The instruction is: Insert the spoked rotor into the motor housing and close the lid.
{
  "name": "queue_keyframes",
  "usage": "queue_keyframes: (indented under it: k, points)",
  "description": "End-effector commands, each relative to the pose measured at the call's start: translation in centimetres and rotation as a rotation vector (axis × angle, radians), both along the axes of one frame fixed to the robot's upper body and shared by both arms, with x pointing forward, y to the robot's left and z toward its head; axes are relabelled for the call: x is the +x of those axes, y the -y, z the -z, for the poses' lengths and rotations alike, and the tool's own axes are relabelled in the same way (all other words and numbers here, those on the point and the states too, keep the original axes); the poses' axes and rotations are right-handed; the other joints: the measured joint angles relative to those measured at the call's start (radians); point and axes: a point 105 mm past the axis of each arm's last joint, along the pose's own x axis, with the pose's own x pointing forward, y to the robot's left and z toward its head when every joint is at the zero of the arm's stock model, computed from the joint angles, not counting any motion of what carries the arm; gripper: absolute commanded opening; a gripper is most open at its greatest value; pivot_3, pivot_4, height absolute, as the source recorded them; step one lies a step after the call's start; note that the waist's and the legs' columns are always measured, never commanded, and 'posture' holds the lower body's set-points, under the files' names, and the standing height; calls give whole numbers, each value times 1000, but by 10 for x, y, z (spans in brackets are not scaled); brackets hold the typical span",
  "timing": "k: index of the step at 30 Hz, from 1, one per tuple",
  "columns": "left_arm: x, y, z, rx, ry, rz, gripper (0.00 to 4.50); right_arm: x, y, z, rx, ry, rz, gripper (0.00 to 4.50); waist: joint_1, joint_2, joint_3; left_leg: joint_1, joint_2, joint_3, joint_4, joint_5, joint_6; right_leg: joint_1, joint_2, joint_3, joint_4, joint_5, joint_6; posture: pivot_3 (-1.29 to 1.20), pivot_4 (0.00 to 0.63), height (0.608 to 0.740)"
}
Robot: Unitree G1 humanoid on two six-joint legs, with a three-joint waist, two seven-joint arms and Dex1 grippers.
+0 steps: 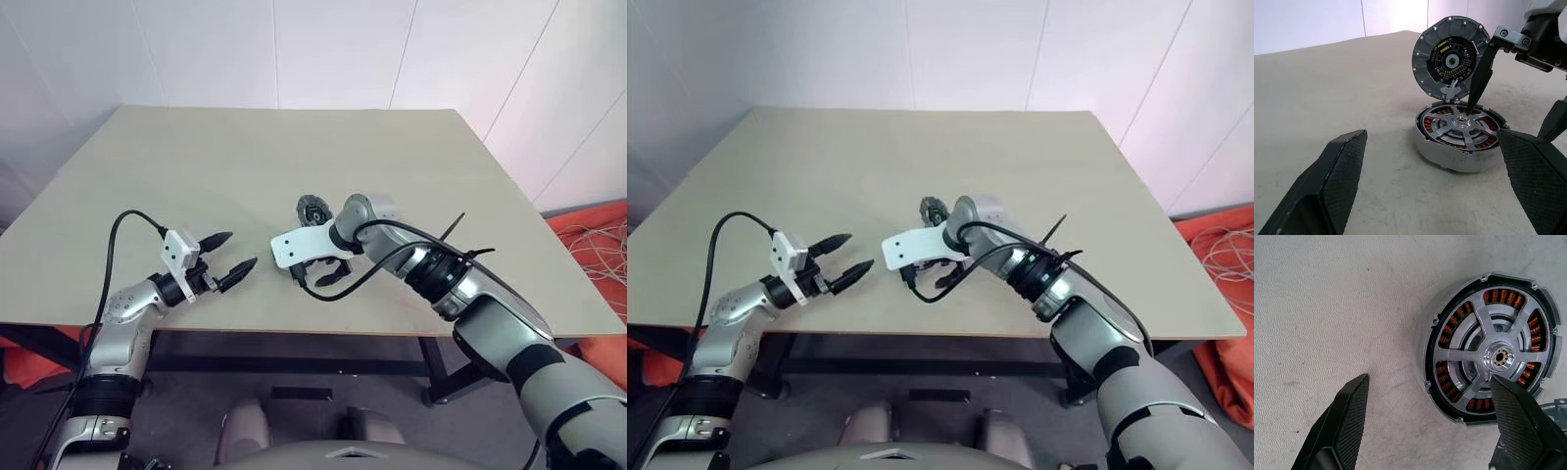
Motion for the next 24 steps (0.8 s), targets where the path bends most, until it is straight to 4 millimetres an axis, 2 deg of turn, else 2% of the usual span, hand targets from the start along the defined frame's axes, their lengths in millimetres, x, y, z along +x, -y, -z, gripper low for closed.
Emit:
queue_keyframes:
  k: [1, 5, 13, 24]
  points:
    - [3, 2, -13, 5, 57, 9, 4500, 8, 2, -4, -11, 23, 36, 4381, 0, 0, 0, 0, 0, 0, 0, 0, 0, 0, 0, 0, 0, 0, 0, 0, 0, 740]
    - [2, 2, -13, 5, 58, 7, 4500, 11, 2, -7, -8, 35, 42, 4381, 0, 0, 0, 0, 0, 0, 0, 0, 0, 0, 0, 0, 1, 0, 0, 0, 0, 740]
    - [2, 2, -12, 5, 55, 8, 4500, 2, 6, -16, -25, 28, -33, 4381, 0, 0, 0, 0, 0, 0, 0, 0, 0, 0, 0, 0, 0, 0, 0, 0, 0, 740]
    - [3, 2, -12, 4, 58, 6, 4500, 20, 9, -8, -101, 92, -29, 4381, -1, 0, 0, 0, 0, 0, 0, 0, 0, -1, 0, 0, 1, 0, 0, 0, 0, 740]
